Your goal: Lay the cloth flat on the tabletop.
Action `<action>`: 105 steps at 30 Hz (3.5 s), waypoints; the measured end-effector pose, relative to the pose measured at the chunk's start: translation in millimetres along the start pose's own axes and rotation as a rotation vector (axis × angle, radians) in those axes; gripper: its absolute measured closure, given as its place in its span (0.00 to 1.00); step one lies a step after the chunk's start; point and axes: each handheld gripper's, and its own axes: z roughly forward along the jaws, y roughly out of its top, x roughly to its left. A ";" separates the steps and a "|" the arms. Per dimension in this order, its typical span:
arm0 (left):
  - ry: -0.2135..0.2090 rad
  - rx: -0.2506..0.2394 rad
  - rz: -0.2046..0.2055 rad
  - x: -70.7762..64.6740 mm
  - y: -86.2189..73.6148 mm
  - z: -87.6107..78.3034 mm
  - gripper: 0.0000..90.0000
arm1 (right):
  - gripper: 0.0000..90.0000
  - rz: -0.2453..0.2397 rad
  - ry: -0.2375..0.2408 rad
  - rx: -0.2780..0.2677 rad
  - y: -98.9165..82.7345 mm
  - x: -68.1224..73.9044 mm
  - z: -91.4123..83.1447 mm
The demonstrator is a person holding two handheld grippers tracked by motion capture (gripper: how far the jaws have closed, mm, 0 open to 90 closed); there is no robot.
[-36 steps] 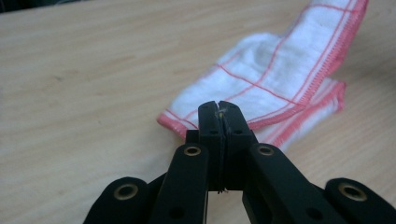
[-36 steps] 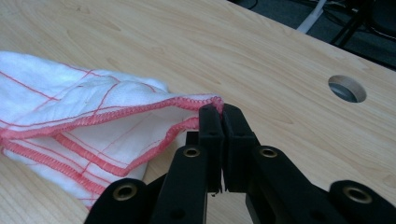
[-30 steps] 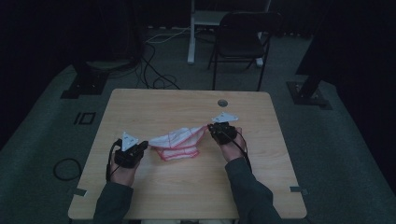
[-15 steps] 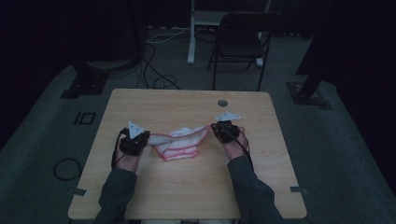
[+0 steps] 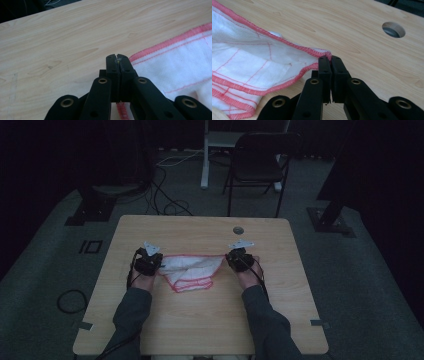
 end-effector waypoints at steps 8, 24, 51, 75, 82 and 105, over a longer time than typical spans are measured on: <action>0.042 0.033 -0.018 1.1 10.9 19.0 0.99 | 0.98 0.026 0.008 0.010 3.3 -1.6 6.9; 0.003 -0.046 0.025 -11.9 19.3 -2.5 0.91 | 0.98 0.039 -0.016 0.052 6.0 -6.4 17.7; -0.231 0.121 0.120 -55.6 -53.5 -11.4 1.00 | 0.98 0.059 -0.056 0.082 -5.1 -25.8 15.5; -0.132 0.132 0.131 -34.0 -58.6 -18.9 1.00 | 0.95 0.086 -0.085 0.099 -18.7 -45.2 11.6; -0.152 0.085 0.133 -39.5 -58.3 -33.4 1.00 | 0.88 0.065 -0.063 0.061 -18.0 -37.9 0.2; -0.205 0.056 0.165 -64.1 -65.6 -44.5 0.96 | 0.80 -0.055 0.097 -0.028 -30.3 29.4 -21.0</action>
